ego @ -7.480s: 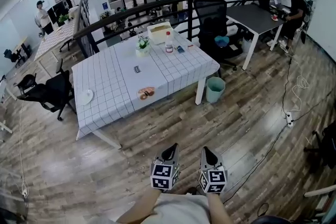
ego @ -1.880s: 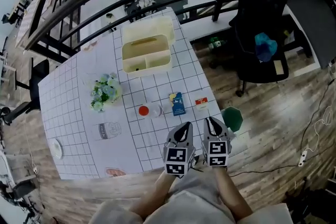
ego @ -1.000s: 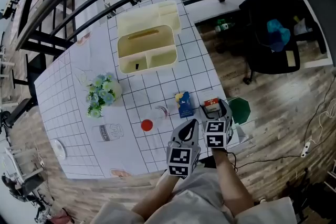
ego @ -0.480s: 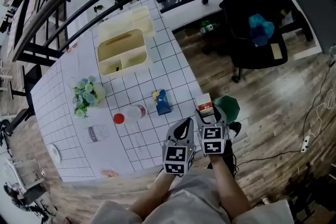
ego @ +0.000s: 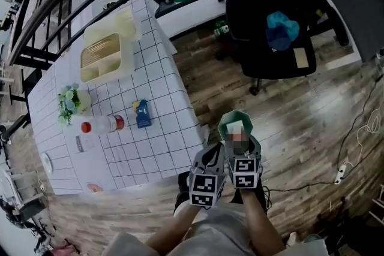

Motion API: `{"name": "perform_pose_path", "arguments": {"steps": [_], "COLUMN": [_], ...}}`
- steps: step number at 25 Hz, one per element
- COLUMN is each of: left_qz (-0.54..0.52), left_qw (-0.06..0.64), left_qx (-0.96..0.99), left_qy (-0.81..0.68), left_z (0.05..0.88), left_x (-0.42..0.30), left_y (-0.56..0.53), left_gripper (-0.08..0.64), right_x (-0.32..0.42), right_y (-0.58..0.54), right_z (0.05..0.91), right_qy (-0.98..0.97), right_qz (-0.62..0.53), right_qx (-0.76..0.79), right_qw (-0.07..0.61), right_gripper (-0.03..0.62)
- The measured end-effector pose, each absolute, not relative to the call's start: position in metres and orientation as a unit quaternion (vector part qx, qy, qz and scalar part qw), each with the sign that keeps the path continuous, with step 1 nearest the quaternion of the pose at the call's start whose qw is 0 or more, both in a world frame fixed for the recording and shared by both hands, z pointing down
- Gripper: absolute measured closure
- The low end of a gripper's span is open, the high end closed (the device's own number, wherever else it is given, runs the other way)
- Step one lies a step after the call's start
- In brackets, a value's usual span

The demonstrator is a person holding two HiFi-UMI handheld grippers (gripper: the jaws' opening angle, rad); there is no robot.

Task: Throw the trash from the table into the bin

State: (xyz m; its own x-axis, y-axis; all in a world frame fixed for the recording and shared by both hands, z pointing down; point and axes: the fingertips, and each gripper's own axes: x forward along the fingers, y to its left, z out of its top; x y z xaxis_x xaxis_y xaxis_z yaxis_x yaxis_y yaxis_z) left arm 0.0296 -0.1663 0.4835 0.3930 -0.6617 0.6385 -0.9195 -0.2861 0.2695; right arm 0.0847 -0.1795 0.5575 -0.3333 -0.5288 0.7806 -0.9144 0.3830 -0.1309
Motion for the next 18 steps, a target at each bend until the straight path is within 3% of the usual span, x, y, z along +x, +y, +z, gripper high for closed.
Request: {"name": "perform_pose_path", "arguments": {"steps": [5,10,18], "left_qz": [0.192,0.203,0.254], "left_qw": [0.322,0.32,0.305], "left_qx": [0.763,0.755,0.771], "left_qy": [-0.526,-0.536,-0.498], "left_z": [0.526,0.582,0.695], "left_x": [0.106,0.136,0.145], "left_y": [-0.181,-0.195,-0.189], "left_gripper": [0.535,0.534,0.535], "right_x": [0.167,0.223,0.218], "right_y": [-0.169,-0.167,-0.164], "right_z": [0.614,0.683,0.794], "right_qy": [-0.77,-0.769,-0.765], "right_qz": [0.287,0.284,0.301], "right_qx": [0.437,0.416,0.412], "right_qw": [0.366,0.395,0.393], "right_gripper": [0.291,0.29,0.29]}}
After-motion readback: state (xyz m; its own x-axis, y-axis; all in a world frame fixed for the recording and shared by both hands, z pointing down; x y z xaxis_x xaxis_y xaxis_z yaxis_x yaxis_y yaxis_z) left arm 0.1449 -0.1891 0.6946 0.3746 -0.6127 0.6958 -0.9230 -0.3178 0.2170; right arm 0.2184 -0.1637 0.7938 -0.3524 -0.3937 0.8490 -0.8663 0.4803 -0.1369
